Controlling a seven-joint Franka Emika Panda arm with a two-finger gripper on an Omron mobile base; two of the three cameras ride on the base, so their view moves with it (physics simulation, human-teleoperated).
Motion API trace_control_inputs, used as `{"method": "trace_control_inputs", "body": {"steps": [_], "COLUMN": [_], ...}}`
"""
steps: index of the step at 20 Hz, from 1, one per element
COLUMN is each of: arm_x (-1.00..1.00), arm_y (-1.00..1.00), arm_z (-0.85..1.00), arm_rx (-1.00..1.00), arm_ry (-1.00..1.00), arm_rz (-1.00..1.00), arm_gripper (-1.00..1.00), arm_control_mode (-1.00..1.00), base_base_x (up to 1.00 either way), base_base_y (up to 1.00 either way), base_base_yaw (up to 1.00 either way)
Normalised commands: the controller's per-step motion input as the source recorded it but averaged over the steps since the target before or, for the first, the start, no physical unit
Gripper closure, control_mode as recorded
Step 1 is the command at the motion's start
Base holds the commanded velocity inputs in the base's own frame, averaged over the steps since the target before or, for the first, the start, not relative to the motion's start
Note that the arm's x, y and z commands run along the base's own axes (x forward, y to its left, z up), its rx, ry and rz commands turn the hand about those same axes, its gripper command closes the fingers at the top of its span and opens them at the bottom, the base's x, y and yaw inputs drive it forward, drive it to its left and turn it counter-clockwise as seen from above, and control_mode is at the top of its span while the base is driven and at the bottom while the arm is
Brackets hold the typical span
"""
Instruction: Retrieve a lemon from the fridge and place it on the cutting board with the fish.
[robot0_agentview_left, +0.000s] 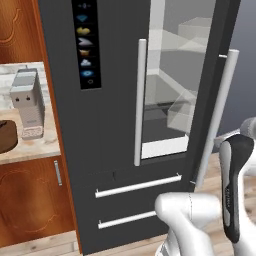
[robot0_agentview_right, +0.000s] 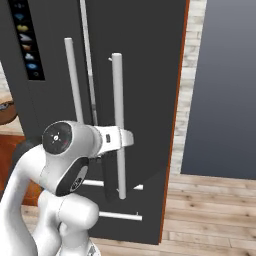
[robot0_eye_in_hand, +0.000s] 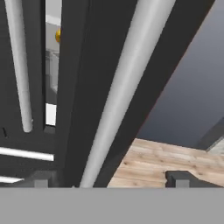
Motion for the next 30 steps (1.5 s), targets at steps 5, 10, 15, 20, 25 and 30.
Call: {"method": "trace_control_inputs", "body": {"steps": [5, 10, 15, 20, 25, 30], "arm_x": [-0.42, -0.12, 0.13, 0.69, 0.64, 0.61], "arm_y": [0.38, 0.43, 0.86, 0.94, 0.02, -0.13], "arm_z": [0.52, 0.68, 0.05, 0.09, 0.0, 0.0], "arm_rx": [-0.42, -0.5, -0.61, -0.52, -0.07, 0.02], "arm_ry": [0.23, 0.27, 0.43, 0.59, 0.34, 0.39], "arm_rz": [0.0, 0.0, 0.07, 0.15, 0.01, 0.03], "arm_gripper": [-1.0, -1.0, -1.0, -1.0, -1.0, -1.0], "arm_control_mode": [-1.0, -1.0, -1.0, -1.0, -1.0, -1.0], "base_base_x": [0.0, 0.0, 0.0, 0.0, 0.0, 0.0], "base_base_y": [0.0, 0.0, 0.0, 0.0, 0.0, 0.0], "base_base_yaw": [0.0, 0.0, 0.0, 0.0, 0.0, 0.0]}}
